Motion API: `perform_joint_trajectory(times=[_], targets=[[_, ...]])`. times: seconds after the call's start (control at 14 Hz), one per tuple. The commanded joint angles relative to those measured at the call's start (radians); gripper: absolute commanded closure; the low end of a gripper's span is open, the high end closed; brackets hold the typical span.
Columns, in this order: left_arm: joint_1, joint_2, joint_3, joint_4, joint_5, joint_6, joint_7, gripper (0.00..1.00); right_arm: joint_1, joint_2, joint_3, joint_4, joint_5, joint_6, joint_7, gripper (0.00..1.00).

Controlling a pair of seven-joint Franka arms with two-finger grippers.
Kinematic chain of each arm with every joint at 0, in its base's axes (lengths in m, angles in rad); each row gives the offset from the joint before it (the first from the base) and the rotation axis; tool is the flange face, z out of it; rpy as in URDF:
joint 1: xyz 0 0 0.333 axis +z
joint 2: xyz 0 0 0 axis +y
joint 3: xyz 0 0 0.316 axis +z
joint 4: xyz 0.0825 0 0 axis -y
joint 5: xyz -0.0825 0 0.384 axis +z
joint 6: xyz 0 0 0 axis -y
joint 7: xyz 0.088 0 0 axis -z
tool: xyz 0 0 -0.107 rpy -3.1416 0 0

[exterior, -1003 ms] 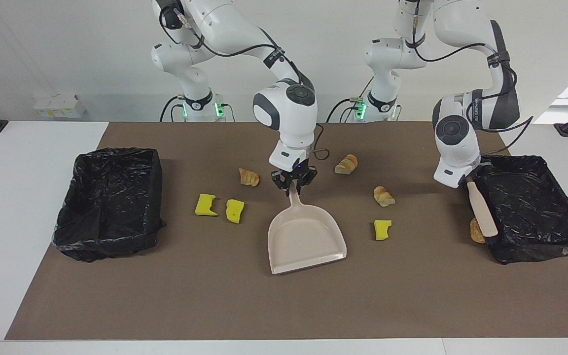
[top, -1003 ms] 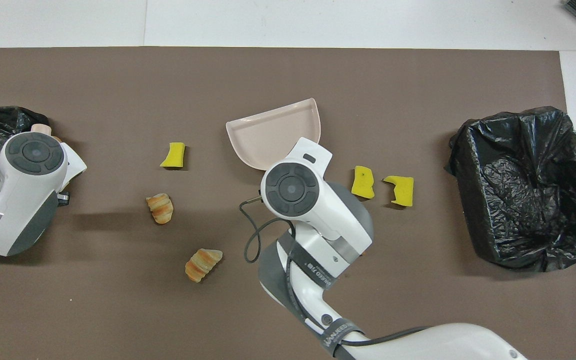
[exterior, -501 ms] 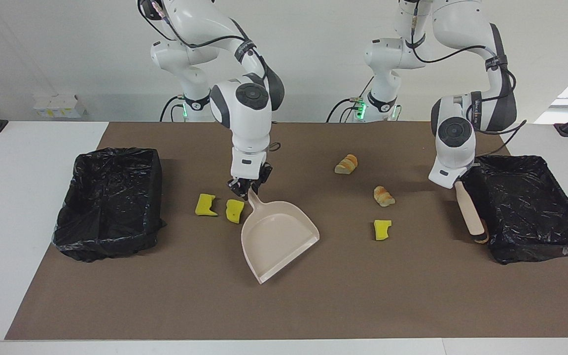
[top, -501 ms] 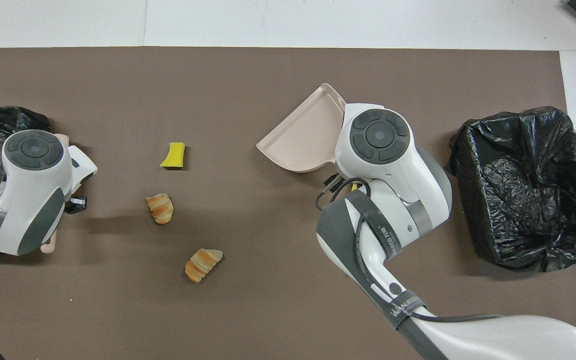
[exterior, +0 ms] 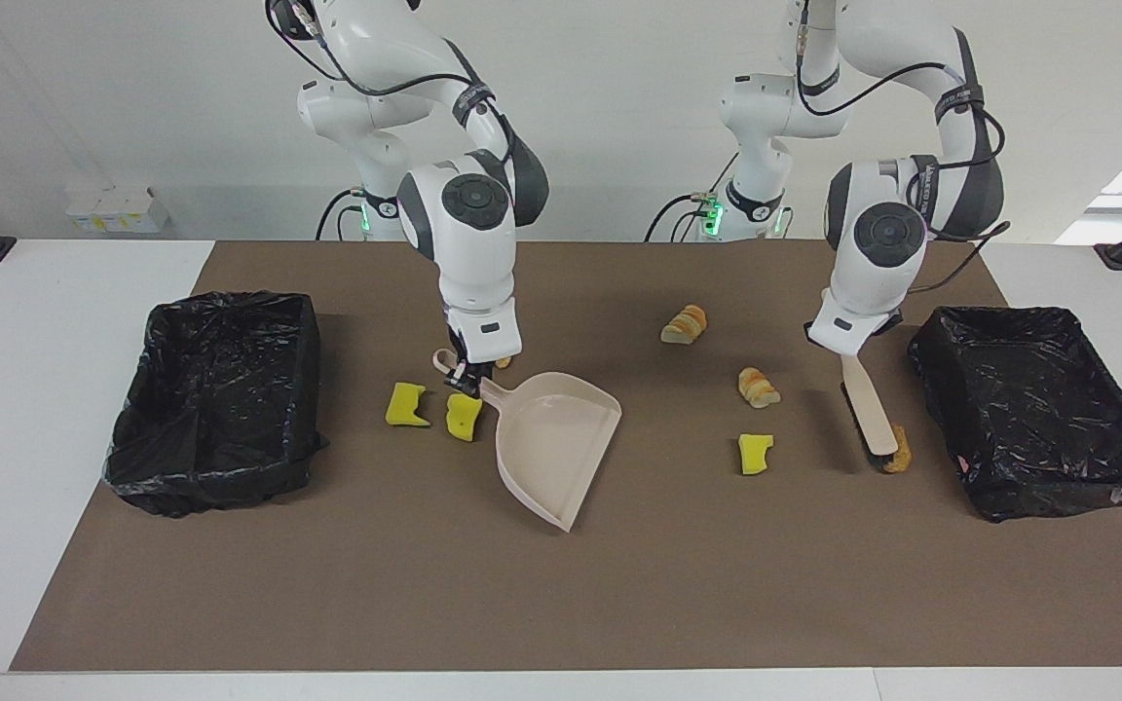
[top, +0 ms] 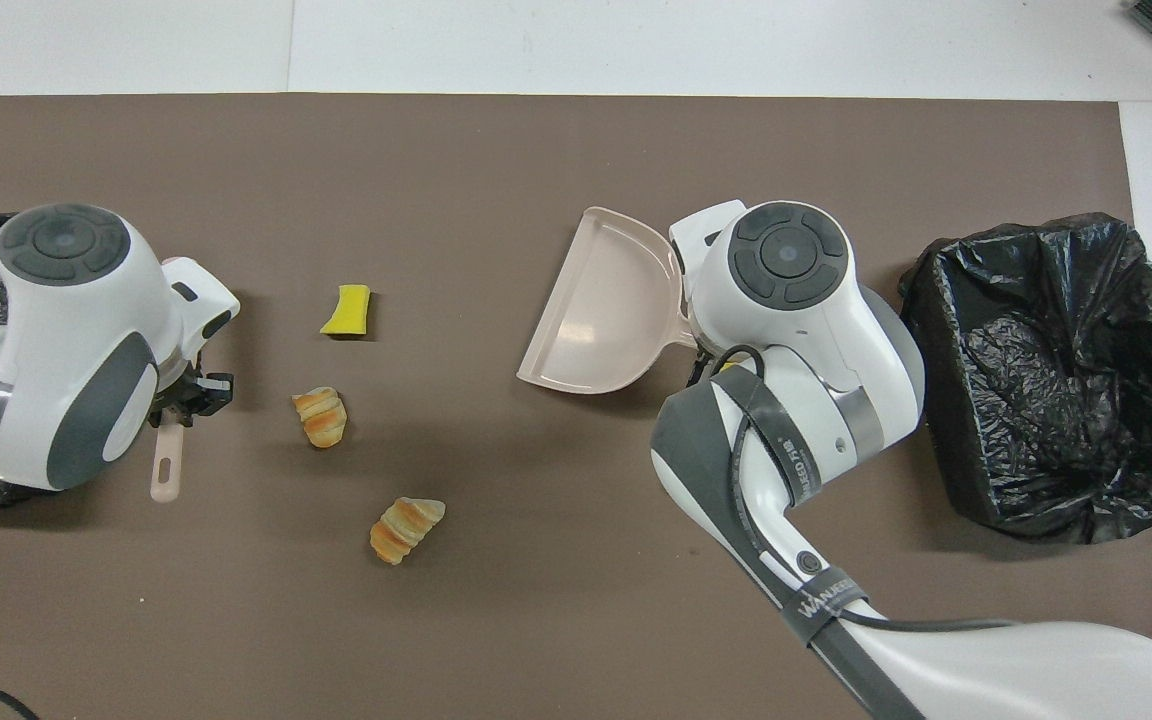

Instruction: Sweep and dump trash in bin

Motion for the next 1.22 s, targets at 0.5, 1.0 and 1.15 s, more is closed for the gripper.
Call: perform_joint_trajectory(times=[0.5, 1.0, 1.15], targets=[[0.145, 0.051, 0.019, -0.024, 0.053, 0.166, 0.229, 1.00, 0.011, -0.033, 0.008, -0.054, -0.036, -0.021, -0.440, 1.00], [0.114, 0.025, 0.007, -0.150, -0.085, 0.205, 0.262, 1.00, 0.011, -0.036, 0.010, -0.082, -0.037, -0.002, -0.423, 1.00], [0.045, 0.013, 0.008, -0.168, -0.163, 0.208, 0.268, 1.00, 0.026, -0.028, 0.010, -0.085, -0.037, 0.019, -0.397, 1.00]])
